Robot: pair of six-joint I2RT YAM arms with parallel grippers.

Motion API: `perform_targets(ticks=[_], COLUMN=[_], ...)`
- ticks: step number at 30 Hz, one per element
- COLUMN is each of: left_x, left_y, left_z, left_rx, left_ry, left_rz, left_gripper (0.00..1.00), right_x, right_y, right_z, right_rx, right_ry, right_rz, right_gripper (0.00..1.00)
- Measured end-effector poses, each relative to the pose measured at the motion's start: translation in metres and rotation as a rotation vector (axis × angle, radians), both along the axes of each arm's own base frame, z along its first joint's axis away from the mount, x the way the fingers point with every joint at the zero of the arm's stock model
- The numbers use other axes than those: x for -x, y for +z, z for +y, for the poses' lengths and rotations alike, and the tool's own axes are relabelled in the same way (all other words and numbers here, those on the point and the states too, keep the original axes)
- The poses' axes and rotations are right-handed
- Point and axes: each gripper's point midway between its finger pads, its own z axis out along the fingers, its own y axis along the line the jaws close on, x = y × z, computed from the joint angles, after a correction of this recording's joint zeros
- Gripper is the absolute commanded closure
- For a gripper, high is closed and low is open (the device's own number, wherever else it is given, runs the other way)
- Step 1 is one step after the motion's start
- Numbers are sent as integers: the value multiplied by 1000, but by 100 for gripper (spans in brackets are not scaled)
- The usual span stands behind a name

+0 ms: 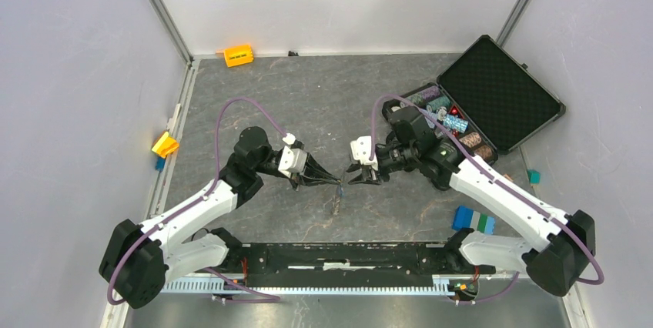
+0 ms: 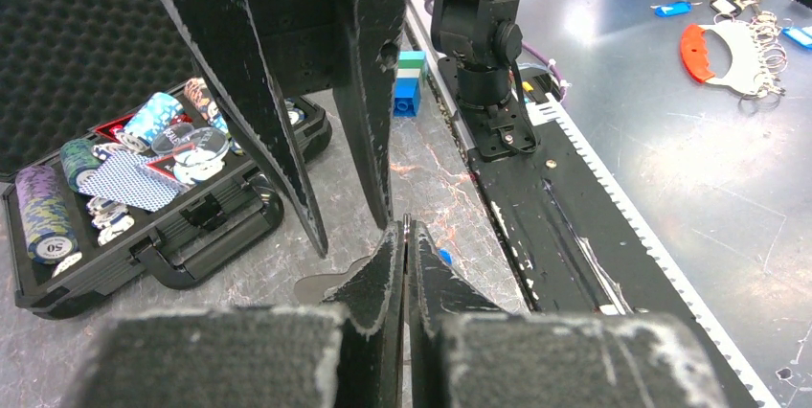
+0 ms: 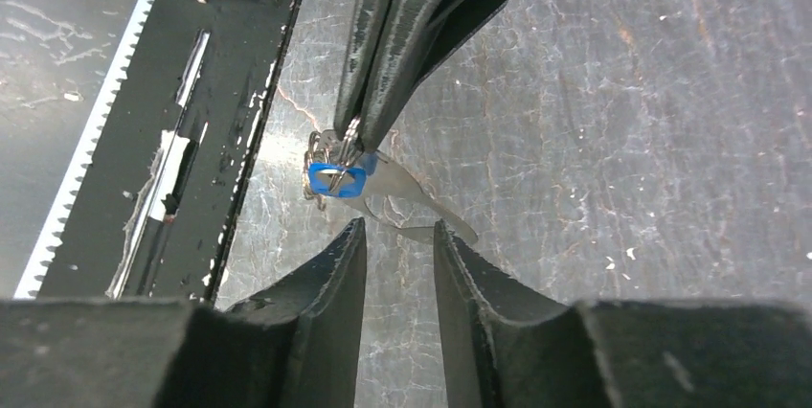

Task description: Put the keys on the keyring

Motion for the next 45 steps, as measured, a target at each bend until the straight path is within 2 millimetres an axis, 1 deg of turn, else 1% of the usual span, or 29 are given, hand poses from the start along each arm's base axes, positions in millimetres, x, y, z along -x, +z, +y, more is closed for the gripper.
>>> perform_targets(ticks=[3,6,9,17,26,31,36,42,45], left_x=[0,0,0,0,-4,-5,-5,-5,-5], left_y=[0,0,0,0,-3,-4,-4,-4,-4], left_z=[0,0,0,0,-1,-2,-2,-2,-2], left_rx=[0,0,0,-1,-7,-10,-10,-10,-10], left_ry=[0,0,0,2,16,20,20,20,20], left_rz=[0,0,0,1,8,12,12,12,12], left_gripper=[98,98,98,98,98,98,98,98,98], right_x=[5,11,17,24,26,25,22,18,18], right_y=[5,5,3,-4,1,4,3,2,2], right_z=[-4,-6,-5,0,3,6,9,10,10], right_rx=[-7,-8,-7,-10,-33,-45,-49,-47,-45], right_ry=[13,38,63,101,109,101,89,77,73], right_rz=[-22,-13,12,89,119,126,139,139,137], right_gripper=[57,57,60,65,68,74,85,90,95])
